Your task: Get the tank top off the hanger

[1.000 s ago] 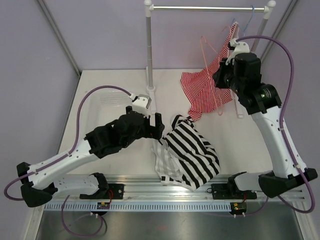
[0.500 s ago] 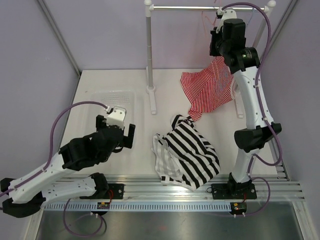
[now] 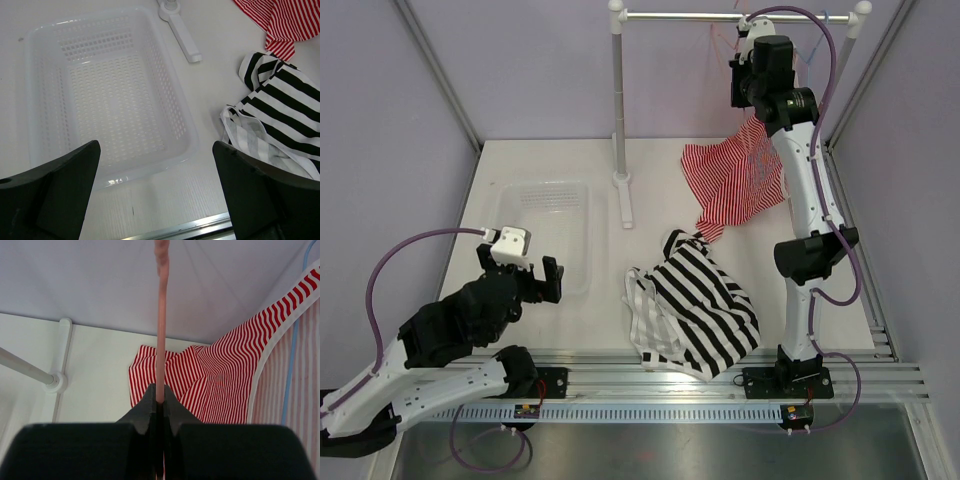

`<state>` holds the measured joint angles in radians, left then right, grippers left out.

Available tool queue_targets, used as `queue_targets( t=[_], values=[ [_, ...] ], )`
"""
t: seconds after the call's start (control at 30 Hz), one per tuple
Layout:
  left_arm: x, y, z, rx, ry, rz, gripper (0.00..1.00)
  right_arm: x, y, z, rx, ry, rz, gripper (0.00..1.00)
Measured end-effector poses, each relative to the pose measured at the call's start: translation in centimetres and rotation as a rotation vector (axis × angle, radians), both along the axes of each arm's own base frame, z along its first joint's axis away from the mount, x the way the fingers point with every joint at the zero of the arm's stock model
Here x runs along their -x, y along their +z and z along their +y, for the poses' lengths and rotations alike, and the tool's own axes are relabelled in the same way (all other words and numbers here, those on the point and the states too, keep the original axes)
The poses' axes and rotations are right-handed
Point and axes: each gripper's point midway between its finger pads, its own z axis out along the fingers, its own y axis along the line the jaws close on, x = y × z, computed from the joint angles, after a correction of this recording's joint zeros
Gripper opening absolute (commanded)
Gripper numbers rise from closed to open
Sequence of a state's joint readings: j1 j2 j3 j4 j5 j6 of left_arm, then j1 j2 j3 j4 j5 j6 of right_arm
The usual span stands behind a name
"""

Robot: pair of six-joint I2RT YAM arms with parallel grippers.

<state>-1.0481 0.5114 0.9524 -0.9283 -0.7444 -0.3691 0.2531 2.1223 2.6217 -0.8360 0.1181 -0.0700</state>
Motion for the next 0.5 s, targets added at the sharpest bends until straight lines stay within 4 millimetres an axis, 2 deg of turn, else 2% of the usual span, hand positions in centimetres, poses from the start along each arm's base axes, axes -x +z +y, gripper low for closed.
queue_targets(
  t=[0.2,0.27,0.3,0.33,0.37,0.43,0.47,0.5],
  values=[
    [-0.6,-0.7,-0.3,-0.021,0.013,0.024,0.99,-0.2,-0.6,0.0,-0.001,0.003,0.013,0.00],
    [-0.8,-0.9,-0.3,-0.026,0.017,0.032,0.99,-0.2,-1.2,0.1,0.002,0.003,0.026,0.07],
    [-0.9,-0.9,-0.3,-0.024,0.019,0.034,0.99,-0.2,-1.6,0.1,0.003,0.003,0.034,0.14],
    [-0.9,-0.9,-0.3,-0.022,0.020,0.035,0.99,-0.1,-2.1,0.1,0.005,0.003,0.045,0.33],
    [-0.9,-0.9,-0.3,-0.018,0.022,0.035,0.99,-0.1,-2.5,0.1,0.001,0.001,0.056,0.48],
    [-1.1,-0.8,-0.3,-0.012,0.027,0.034,0.99,0.1,-3.3,0.0,0.006,0.000,0.076,0.69],
    [-1.2,-0.8,-0.2,-0.009,0.031,0.034,0.99,0.3,-3.7,-0.1,0.009,0.000,0.086,0.89],
    [-1.2,-0.9,-0.2,-0.007,0.036,0.034,0.99,0.4,-3.9,-0.1,0.006,-0.003,0.094,0.97]
  ],
)
